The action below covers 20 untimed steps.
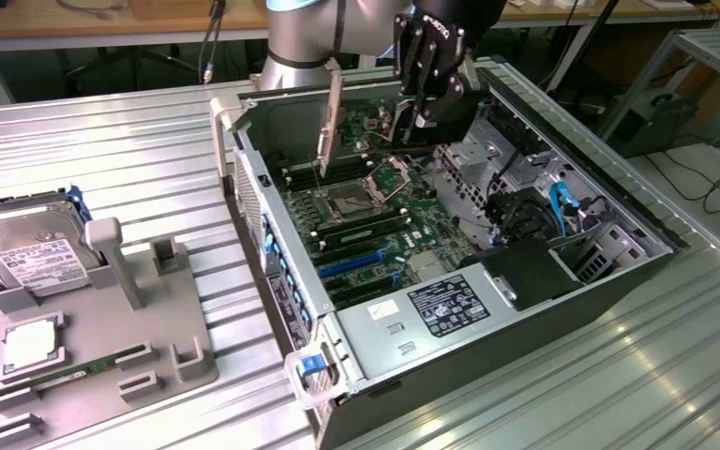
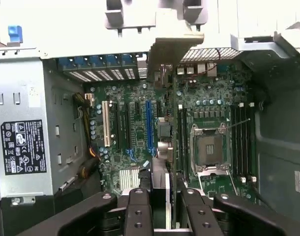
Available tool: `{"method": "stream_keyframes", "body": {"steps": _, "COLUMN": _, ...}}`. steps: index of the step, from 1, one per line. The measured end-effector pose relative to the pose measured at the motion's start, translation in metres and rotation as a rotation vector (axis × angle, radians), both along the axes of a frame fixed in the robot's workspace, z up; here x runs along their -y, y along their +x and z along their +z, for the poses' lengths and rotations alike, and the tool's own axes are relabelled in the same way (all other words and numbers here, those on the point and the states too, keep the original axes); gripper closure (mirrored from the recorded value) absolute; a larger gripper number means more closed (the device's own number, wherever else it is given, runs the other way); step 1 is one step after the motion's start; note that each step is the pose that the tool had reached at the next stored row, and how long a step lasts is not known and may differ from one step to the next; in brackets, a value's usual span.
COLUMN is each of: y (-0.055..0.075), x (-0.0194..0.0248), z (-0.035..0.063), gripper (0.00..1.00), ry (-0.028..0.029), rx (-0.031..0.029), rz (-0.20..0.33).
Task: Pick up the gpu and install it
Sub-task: 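Insert the gpu into the slot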
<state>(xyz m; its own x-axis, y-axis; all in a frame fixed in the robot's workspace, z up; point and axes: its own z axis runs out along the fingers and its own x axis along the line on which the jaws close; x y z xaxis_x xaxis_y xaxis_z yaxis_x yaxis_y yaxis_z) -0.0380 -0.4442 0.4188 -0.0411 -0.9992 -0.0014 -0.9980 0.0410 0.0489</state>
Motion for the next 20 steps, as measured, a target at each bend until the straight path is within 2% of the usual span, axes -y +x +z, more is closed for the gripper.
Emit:
{"method": "stream_keyframes", "body": {"steps": 1, "y": 0.000, "x": -0.0001, "z": -0.0029, "gripper": 0.72, "ry": -0.0102, "rx": 0.0010, "rz": 0.030}}
{"method": "stream_keyframes", "body": {"steps": 2, "y": 0.000, "x": -0.0001, "z": -0.0103, "gripper": 0.72, "ry": -0.0166, "rx": 0.0148, "rz": 0.030}}
{"method": "stream_keyframes", "body": {"steps": 3, "y": -0.001, "x": -0.0001, "z": -0.0150, "gripper": 0.72, "ry": -0.0173, "rx": 0.0488, "rz": 0.032}}
{"method": "stream_keyframes", "body": {"steps": 5, "y": -0.002, "x": 0.0001, "z": -0.0155, "gripper": 0.72, "ry": -0.0146, "rx": 0.0509, "rz": 0.141}}
{"method": "stream_keyframes", "body": {"steps": 8, "y": -0.002, "x": 0.0001, "z": -0.0159, "gripper": 0.72, "ry": -0.0122, "rx": 0.0516, "rz": 0.234}}
{"method": "stream_keyframes", "body": {"steps": 11, "y": -0.002, "x": 0.0002, "z": -0.0159, "gripper": 0.72, "ry": -0.0114, "rx": 0.0519, "rz": 0.264}}
{"method": "stream_keyframes", "body": {"steps": 20, "y": -0.002, "x": 0.0003, "z": -0.0159, "gripper": 0.72, "ry": -0.0107, "rx": 0.0521, "rz": 0.291}}
